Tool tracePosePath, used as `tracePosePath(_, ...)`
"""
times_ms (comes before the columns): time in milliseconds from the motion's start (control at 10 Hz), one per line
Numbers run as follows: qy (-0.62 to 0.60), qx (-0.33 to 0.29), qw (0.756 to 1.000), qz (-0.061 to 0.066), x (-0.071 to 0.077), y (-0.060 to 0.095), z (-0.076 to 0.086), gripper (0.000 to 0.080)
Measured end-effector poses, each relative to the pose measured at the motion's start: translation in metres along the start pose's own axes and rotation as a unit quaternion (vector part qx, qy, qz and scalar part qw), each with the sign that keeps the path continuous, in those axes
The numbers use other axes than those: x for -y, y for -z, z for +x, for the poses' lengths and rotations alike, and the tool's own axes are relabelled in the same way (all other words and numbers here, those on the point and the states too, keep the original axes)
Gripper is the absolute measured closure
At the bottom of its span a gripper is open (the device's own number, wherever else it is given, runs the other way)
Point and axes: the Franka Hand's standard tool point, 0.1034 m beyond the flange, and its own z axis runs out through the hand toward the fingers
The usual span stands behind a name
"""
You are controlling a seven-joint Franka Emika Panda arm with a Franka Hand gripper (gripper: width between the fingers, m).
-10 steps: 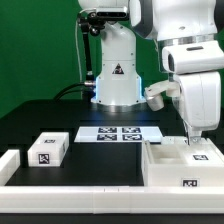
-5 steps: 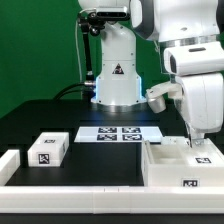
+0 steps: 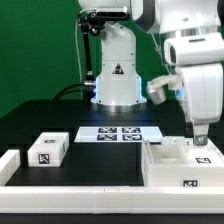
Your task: Assemble cabinet
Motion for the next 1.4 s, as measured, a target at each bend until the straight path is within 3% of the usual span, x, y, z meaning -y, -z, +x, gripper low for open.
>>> tracePosePath(100,-0.006,0.003,1.000,0.000,0.007,0.006,0.004,0.0158)
tracePosePath(500,-0.005,0.001,1.000,-0.001,0.012,0.002,0.002,0.0151)
tracePosePath(700,-0.001,0.000,1.000,-0.008,0.046,-0.002,0.000,0.0151)
tracePosePath(900,0.009,0.009,1.000,0.008,0.092,-0.004,-0.005,0.0151)
tracePosePath(1000,0.010,0.010,1.000,0.009,0.099,-0.004,-0.005,0.0151)
tracePosePath(1400,0.007,0.011,1.000,0.013,0.101,-0.007,-0.007,0.0151)
